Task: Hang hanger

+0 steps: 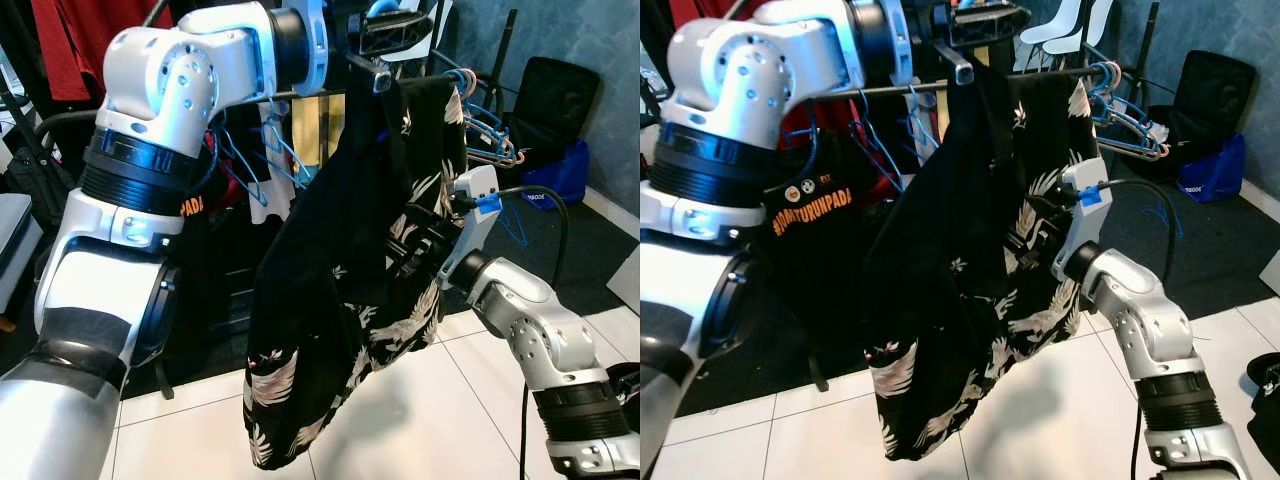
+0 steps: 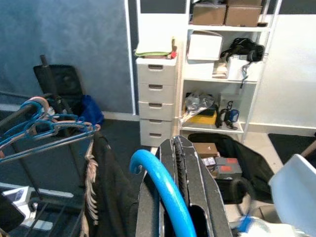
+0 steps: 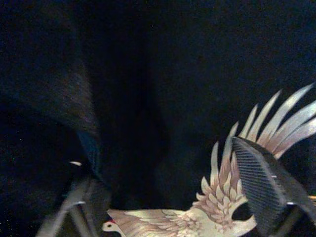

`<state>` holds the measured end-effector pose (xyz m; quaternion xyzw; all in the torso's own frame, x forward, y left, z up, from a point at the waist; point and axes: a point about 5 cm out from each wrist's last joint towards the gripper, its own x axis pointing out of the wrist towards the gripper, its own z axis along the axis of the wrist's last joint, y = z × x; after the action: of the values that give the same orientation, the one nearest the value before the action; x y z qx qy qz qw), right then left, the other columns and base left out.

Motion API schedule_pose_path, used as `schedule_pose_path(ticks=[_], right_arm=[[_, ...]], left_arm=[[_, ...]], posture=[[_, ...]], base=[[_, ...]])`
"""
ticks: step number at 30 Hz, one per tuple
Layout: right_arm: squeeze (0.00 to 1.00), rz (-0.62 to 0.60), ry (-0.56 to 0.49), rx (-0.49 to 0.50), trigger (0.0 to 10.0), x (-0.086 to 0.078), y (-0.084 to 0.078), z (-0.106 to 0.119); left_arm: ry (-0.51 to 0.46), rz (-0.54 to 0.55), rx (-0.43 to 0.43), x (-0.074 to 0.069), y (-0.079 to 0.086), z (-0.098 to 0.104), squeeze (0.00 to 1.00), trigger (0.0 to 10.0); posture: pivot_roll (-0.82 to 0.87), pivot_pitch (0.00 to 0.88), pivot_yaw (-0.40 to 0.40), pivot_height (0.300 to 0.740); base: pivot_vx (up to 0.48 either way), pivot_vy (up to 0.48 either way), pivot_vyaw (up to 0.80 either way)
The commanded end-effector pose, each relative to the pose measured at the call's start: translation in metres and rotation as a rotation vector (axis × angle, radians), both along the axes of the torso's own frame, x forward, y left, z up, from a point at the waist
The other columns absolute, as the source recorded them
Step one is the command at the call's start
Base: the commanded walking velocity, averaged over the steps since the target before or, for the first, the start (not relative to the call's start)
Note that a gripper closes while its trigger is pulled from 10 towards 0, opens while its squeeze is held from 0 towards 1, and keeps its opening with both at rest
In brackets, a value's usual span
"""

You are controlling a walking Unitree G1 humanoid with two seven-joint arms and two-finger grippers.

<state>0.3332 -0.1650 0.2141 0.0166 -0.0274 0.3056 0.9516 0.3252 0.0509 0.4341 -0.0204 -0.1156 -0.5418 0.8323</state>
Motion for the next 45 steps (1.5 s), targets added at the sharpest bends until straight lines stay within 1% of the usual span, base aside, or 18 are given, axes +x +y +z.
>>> schedule_pose_path(ticks=[1,3,4,7,10,18,20,24,28,30,31,32,35,38,40,43,44,45], right_arm=[[0.00,-0.013,0.005,-0.009,0.6,0.002,0.002,-0.001],[0.00,-0.032,0.001,-0.007,0.6,0.004,0.001,-0.001],[0.00,-0.055,-0.004,0.008,0.0,0.006,-0.001,0.000],[0.00,-0.055,-0.004,0.008,0.0,0.006,-0.001,0.000],[0.00,-0.087,-0.041,0.062,0.0,0.008,-0.004,0.006],[0.00,0.006,-0.120,0.186,0.0,0.000,-0.004,0.026],[0.00,0.003,-0.175,0.227,0.0,-0.004,-0.017,0.040],[0.00,-0.039,-0.212,0.243,0.0,-0.004,-0.030,0.049],[0.00,-0.184,-0.307,0.290,0.0,-0.006,-0.073,0.073],[0.00,-0.184,-0.307,0.290,0.0,-0.006,-0.073,0.073],[0.00,-0.217,-0.329,0.288,0.0,-0.008,-0.083,0.079],[0.00,-0.217,-0.329,0.288,0.0,-0.008,-0.083,0.079],[0.00,-0.274,-0.364,0.288,0.0,-0.012,-0.101,0.088],[0.00,-0.274,-0.364,0.288,0.0,-0.012,-0.101,0.088],[0.00,-0.325,-0.375,0.254,0.0,-0.014,-0.110,0.092],[0.00,-0.325,-0.375,0.254,0.0,-0.014,-0.110,0.092],[0.00,-0.351,-0.371,0.242,0.0,-0.013,-0.112,0.092],[0.00,-0.351,-0.371,0.242,0.0,-0.013,-0.112,0.092]], left_arm=[[-0.012,-0.019,-0.022,-0.006,0.004,0.006,0.00,10.0],[-0.008,-0.031,-0.029,-0.009,0.005,0.006,0.00,10.0],[-0.003,-0.044,-0.035,-0.012,0.006,0.007,0.00,10.0],[-0.003,-0.044,-0.035,-0.012,0.006,0.007,0.00,10.0],[0.013,-0.055,-0.040,-0.017,0.009,0.006,0.00,10.0],[0.030,-0.034,-0.030,-0.018,0.016,0.002,0.00,10.0],[0.018,0.045,-0.003,-0.007,0.023,-0.004,0.00,10.0],[0.011,0.109,0.023,0.001,0.029,-0.010,0.00,10.0],[0.029,0.208,0.095,0.023,0.037,-0.031,0.00,10.0],[0.029,0.208,0.095,0.023,0.037,-0.031,0.00,10.0],[0.031,0.218,0.109,0.024,0.041,-0.035,0.00,10.0],[0.031,0.218,0.109,0.024,0.041,-0.035,0.00,10.0],[0.020,0.240,0.142,0.024,0.048,-0.041,0.00,10.0],[0.020,0.240,0.142,0.024,0.048,-0.041,0.00,10.0],[-0.085,0.107,0.250,0.008,0.053,-0.052,0.00,10.0],[-0.085,0.107,0.250,0.008,0.053,-0.052,0.00,10.0],[-0.213,-0.027,0.366,-0.008,0.057,-0.065,0.00,10.0],[-0.213,-0.027,0.366,-0.008,0.057,-0.065,0.00,10.0]], posture=[[-0.06,0.001,0.045,0.740],[-0.06,0.001,0.045,0.740],[-0.06,0.002,0.044,0.740],[-0.06,0.002,0.044,0.740],[-0.06,0.001,0.043,0.740],[-0.06,0.003,0.047,0.740],[-0.07,0.004,0.047,0.740],[-0.07,0.004,0.047,0.740],[-0.07,0.003,0.050,0.740],[-0.07,0.003,0.050,0.740],[-0.07,0.004,0.051,0.740],[-0.07,0.004,0.051,0.740],[-0.07,0.000,0.053,0.740],[-0.07,0.000,0.053,0.740],[-0.08,0.000,0.051,0.740],[-0.08,0.000,0.051,0.740],[-0.09,0.000,0.051,0.740],[-0.09,0.000,0.051,0.740]], base=[[0.000,0.000,0.00],[0.000,0.000,0.00],[0.000,0.000,0.00],[0.000,0.000,0.00],[0.000,0.000,0.00],[0.000,0.000,0.00],[0.000,0.000,0.00],[0.000,0.000,0.00],[0.000,0.000,0.00],[0.000,0.000,0.00],[0.000,0.000,0.00],[0.000,0.000,0.00],[0.000,0.000,0.00],[0.000,0.000,0.00],[0.000,0.000,0.00],[0.000,0.000,0.00],[0.000,0.000,0.00],[0.000,0.000,0.00]])
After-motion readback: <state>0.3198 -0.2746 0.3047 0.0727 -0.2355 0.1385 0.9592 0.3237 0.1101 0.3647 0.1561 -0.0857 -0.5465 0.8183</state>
